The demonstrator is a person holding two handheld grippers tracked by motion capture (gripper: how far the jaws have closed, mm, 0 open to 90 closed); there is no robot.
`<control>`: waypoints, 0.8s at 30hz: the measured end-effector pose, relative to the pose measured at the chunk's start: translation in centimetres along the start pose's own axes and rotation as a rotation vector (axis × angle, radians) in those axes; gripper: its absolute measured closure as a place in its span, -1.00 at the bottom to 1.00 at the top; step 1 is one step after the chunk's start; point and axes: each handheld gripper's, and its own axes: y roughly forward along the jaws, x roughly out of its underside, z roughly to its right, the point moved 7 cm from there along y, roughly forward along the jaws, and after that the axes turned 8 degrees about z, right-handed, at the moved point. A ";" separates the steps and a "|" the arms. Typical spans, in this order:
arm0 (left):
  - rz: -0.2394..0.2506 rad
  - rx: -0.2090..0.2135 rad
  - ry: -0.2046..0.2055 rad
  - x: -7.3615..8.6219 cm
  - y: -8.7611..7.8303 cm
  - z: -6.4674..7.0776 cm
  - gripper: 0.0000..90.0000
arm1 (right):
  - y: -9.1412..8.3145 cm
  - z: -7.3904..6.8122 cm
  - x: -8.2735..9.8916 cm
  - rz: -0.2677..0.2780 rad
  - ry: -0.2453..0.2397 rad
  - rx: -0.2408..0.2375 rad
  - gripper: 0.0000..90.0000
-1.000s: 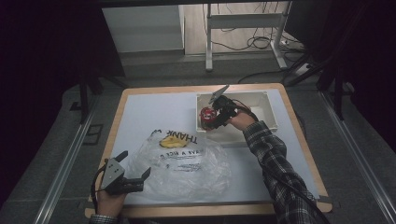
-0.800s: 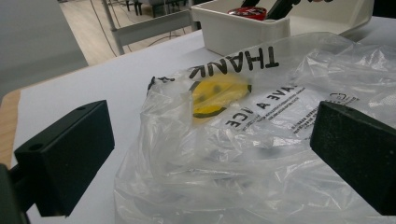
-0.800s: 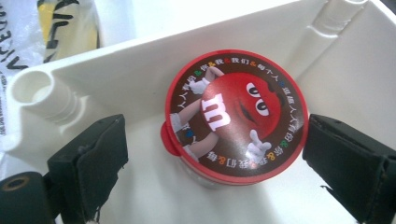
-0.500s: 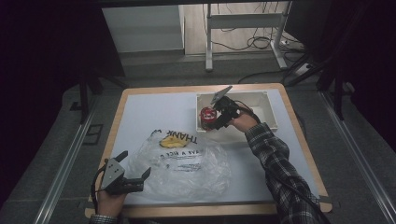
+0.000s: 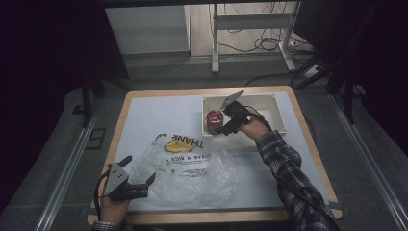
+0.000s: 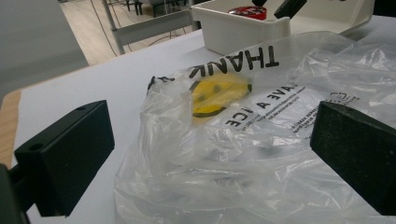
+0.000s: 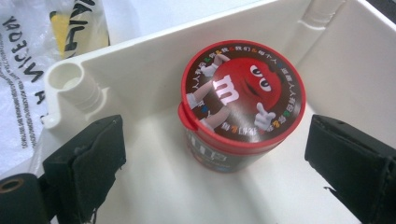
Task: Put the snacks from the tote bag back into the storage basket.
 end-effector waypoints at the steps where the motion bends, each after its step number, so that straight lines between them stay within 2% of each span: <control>1: 0.000 0.000 0.000 0.0 0.0 0.0 -1.00 | -0.2 -0.2 0.1 0.006 0.005 0.004 -0.88; 9: -0.002 0.000 0.002 0.0 0.0 0.0 -1.00 | -0.9 -0.8 0.4 0.043 0.015 0.009 -0.89; 15: -0.002 -0.001 0.002 0.0 0.0 0.1 -1.00 | -1.2 -1.2 0.6 0.076 0.061 0.003 -0.90; 24: -0.002 -0.002 0.001 0.0 0.0 0.1 -1.00 | -1.6 -1.5 1.2 0.086 0.061 0.013 -0.90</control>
